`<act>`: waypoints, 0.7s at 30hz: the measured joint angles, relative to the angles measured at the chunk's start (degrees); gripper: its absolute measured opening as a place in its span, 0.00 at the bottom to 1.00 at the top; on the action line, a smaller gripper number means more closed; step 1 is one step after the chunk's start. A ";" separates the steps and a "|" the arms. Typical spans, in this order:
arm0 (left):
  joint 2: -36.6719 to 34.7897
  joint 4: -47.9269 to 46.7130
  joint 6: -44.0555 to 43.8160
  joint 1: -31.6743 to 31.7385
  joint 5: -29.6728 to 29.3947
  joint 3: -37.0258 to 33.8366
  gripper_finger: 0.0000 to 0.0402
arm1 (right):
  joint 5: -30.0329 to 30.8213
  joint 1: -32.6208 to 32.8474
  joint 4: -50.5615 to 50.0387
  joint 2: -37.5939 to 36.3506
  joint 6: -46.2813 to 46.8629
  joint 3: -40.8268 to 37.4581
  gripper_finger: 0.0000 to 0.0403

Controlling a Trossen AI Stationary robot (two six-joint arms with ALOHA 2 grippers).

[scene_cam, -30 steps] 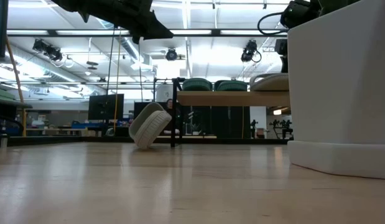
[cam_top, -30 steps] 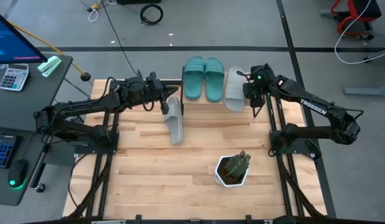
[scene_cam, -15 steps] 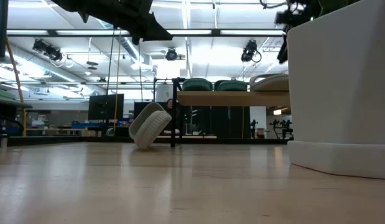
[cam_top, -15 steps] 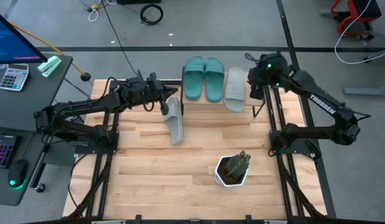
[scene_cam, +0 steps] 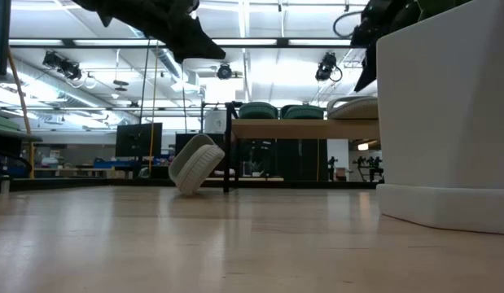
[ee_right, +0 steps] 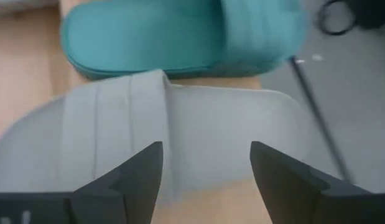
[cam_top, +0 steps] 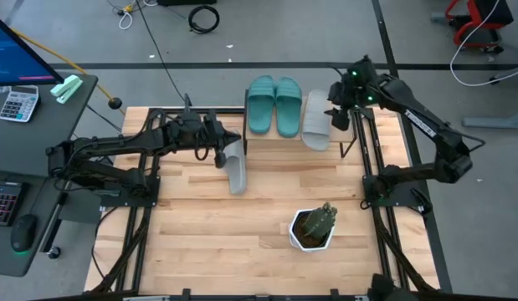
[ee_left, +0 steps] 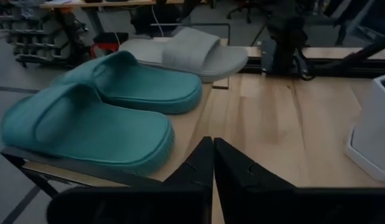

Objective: Pick and place slides into the shelf
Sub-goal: Put the bottom gray slides on the shelf

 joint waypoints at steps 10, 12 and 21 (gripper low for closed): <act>0.00 -2.95 0.02 -1.62 -0.02 0.00 0.05 | -15.23 -4.40 -0.26 7.15 4.15 0.54 0.62; 0.00 -3.15 -0.06 -1.62 -0.03 0.00 0.07 | -19.61 -5.30 -0.22 7.89 5.02 1.28 0.62; 0.00 -3.24 -0.01 -1.62 -0.02 0.00 0.05 | -24.65 -6.28 -4.03 10.14 7.22 2.49 0.59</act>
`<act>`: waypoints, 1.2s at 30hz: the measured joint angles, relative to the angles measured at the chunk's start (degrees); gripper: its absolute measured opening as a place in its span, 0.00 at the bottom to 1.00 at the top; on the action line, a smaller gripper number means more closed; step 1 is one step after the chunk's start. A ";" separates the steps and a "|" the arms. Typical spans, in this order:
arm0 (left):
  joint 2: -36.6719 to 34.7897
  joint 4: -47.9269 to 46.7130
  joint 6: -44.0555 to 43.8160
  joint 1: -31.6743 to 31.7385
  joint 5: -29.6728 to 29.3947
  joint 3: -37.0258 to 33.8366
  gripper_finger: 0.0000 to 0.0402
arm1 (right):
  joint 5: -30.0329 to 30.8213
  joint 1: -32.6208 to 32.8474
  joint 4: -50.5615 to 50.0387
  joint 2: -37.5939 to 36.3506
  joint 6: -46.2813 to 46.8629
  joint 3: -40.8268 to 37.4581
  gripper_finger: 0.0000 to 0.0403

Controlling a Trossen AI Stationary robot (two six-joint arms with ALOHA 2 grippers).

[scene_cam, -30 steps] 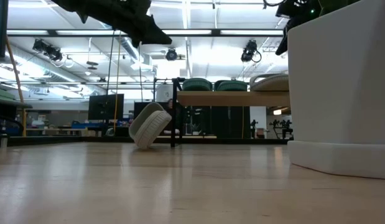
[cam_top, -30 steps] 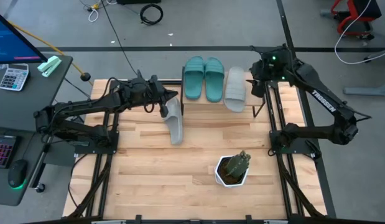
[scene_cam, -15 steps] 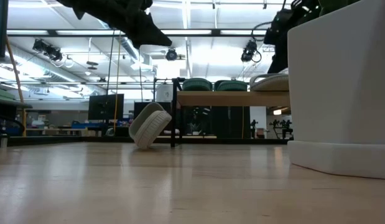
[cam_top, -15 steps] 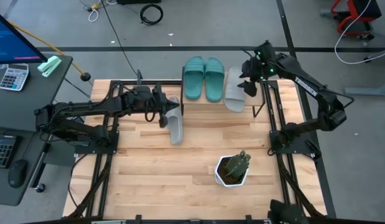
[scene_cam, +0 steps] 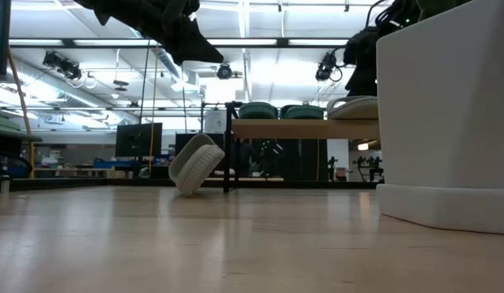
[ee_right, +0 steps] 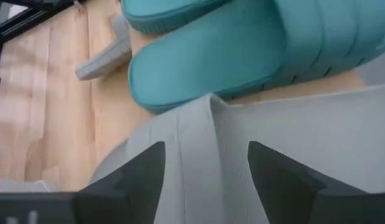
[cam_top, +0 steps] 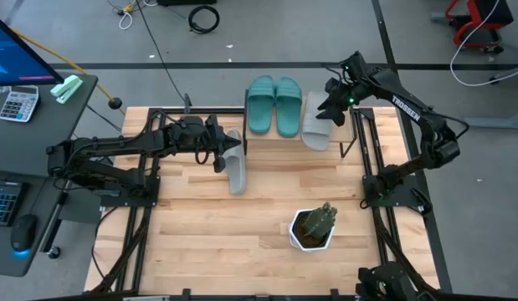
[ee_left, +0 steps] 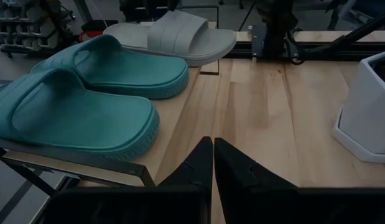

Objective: Pick and place slides into the shelf
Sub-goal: Put the bottom gray slides on the shelf

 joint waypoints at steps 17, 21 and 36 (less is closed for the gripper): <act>-0.07 -0.74 0.04 0.00 0.00 0.00 0.05 | -0.02 0.05 -1.36 1.62 0.04 0.00 0.56; -0.07 -0.74 0.13 0.00 -0.02 0.00 0.02 | -0.02 0.07 -1.75 1.62 0.04 0.00 0.50; -0.07 -0.70 0.05 0.00 -0.01 0.00 0.05 | -0.02 0.04 -1.70 1.61 -4.22 0.00 0.08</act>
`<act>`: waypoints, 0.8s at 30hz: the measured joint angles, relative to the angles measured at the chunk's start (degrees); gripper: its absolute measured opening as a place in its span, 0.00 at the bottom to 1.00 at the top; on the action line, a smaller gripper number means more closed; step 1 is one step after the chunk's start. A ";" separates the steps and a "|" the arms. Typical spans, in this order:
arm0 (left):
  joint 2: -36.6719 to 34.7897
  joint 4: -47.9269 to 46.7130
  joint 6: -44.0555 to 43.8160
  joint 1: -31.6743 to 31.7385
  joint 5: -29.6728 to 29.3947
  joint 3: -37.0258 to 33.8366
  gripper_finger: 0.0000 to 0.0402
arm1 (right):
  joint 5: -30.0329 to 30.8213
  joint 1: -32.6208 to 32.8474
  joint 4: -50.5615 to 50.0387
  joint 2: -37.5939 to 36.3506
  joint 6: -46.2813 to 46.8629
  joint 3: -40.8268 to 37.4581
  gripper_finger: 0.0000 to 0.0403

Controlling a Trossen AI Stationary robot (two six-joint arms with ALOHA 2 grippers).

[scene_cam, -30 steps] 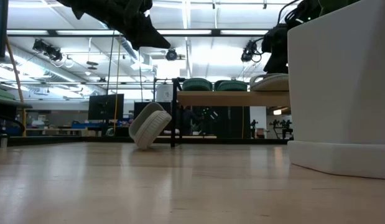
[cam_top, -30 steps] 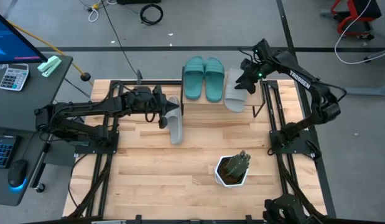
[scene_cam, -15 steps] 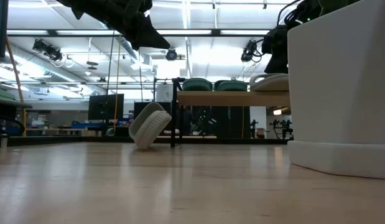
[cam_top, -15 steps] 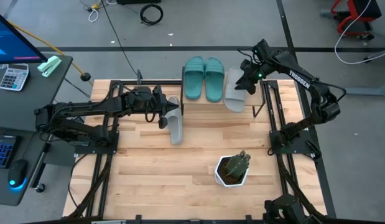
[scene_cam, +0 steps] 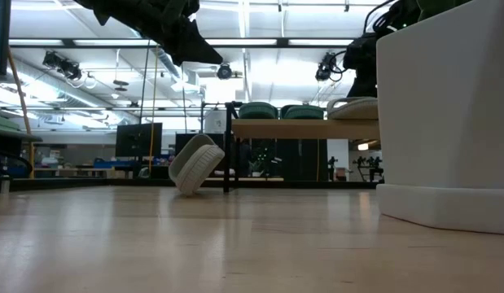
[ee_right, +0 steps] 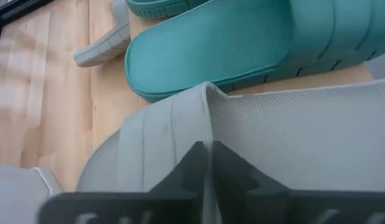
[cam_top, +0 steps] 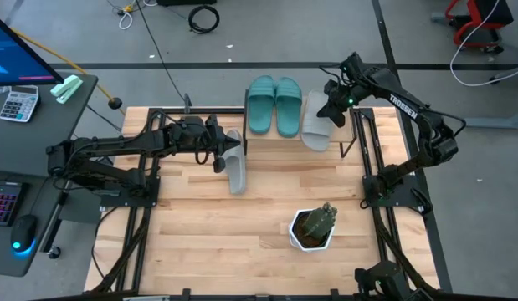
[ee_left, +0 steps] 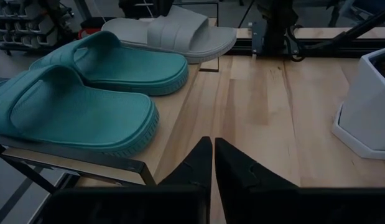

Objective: Pick and place slides into the shelf
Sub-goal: Put the bottom gray slides on the shelf

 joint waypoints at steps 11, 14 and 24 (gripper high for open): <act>0.00 0.02 -0.01 0.02 0.01 0.00 0.05 | -0.76 0.00 1.23 -0.04 -3.64 0.00 0.01; 0.00 0.02 -0.01 0.02 -0.01 0.00 0.07 | -1.53 0.33 2.63 -0.04 -3.55 0.00 0.01; 0.00 0.04 0.05 0.02 -0.01 0.00 0.01 | -1.57 2.49 2.64 -0.04 -2.88 0.00 0.00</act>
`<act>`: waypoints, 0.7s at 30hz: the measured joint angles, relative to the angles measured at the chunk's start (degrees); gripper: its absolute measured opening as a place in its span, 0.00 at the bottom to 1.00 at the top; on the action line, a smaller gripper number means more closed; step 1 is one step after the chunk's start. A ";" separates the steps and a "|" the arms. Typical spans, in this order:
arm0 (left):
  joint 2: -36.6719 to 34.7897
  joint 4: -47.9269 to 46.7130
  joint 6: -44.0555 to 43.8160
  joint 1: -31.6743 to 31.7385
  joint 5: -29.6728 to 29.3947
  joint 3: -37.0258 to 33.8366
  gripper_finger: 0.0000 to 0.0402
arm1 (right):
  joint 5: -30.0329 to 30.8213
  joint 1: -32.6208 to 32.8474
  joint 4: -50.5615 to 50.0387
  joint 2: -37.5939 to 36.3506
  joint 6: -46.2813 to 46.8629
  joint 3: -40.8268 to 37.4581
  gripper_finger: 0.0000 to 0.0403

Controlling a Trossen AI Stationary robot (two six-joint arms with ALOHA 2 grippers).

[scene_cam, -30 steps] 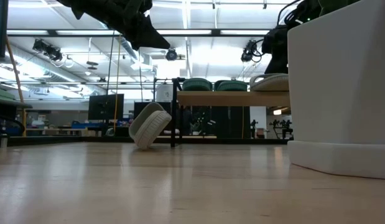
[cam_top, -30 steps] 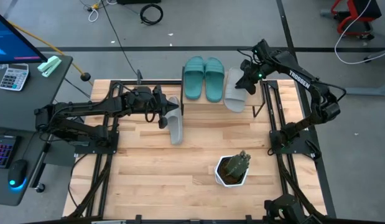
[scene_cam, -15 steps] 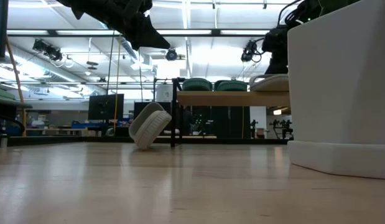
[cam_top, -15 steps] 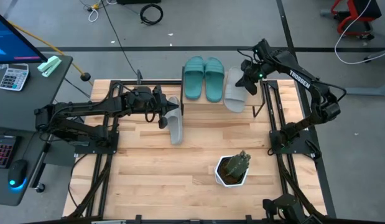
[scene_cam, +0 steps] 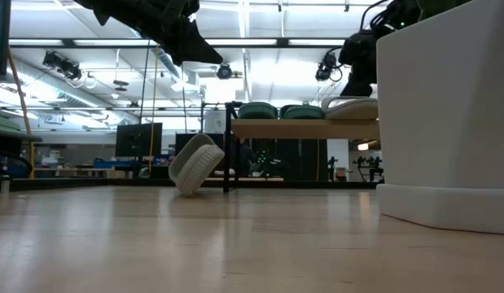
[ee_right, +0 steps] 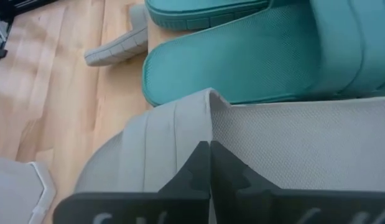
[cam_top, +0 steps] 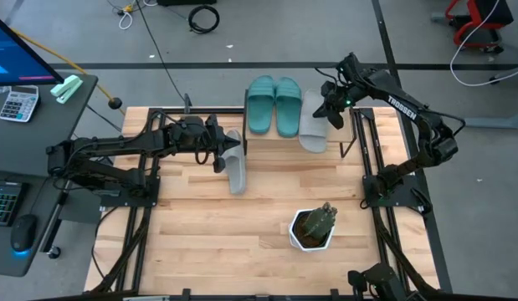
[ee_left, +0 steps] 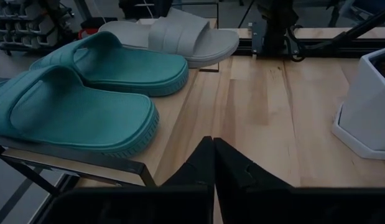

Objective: Pick and place slides into the shelf
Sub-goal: Put the bottom gray slides on the shelf

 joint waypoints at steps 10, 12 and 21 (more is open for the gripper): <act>0.00 0.00 0.01 0.00 -0.02 0.00 0.06 | 0.13 0.06 -0.44 -1.01 0.15 0.00 0.00; 0.00 0.00 0.01 0.00 -0.02 0.00 0.05 | 0.12 -0.49 -0.94 -2.16 0.15 0.00 0.00; 0.00 0.02 0.89 0.07 -0.02 0.00 0.04 | 0.09 -1.06 -2.90 -6.57 0.15 0.00 0.00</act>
